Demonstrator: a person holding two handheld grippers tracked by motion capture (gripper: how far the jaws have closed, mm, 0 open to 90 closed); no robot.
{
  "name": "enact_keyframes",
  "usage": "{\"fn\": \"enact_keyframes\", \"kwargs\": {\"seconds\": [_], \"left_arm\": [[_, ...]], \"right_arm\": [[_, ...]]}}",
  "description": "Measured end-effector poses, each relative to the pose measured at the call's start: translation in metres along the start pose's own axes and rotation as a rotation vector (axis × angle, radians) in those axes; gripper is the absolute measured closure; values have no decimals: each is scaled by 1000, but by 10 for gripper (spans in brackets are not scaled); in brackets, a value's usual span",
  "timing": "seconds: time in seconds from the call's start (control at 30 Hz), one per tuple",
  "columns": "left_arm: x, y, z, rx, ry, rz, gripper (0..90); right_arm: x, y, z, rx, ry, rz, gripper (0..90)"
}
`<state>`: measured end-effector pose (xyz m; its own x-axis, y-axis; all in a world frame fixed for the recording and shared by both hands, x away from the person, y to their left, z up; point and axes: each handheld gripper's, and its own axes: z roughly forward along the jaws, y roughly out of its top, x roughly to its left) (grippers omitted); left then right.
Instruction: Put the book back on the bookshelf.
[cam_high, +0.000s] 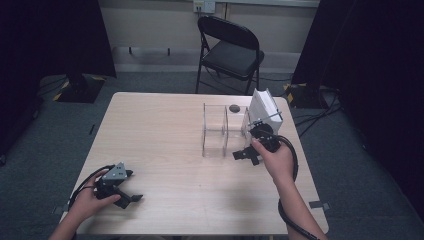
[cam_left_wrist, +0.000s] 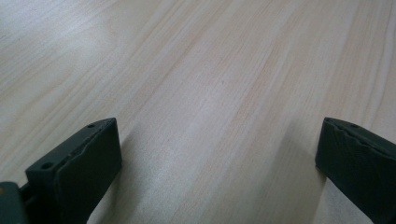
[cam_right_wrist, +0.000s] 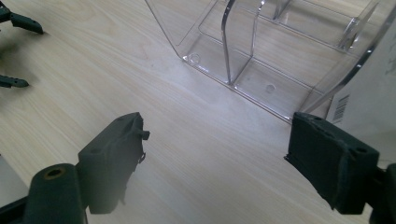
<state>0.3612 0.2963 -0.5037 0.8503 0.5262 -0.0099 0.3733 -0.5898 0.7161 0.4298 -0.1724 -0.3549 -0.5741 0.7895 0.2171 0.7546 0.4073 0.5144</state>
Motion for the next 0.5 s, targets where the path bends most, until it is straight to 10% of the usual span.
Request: {"fn": "enact_keyframes", "kwargs": {"seconds": [0.5], "left_arm": [[0, 0, 0, 0, 1, 1, 0]], "right_arm": [[9, -5, 12, -4, 32, -9, 171]]}}
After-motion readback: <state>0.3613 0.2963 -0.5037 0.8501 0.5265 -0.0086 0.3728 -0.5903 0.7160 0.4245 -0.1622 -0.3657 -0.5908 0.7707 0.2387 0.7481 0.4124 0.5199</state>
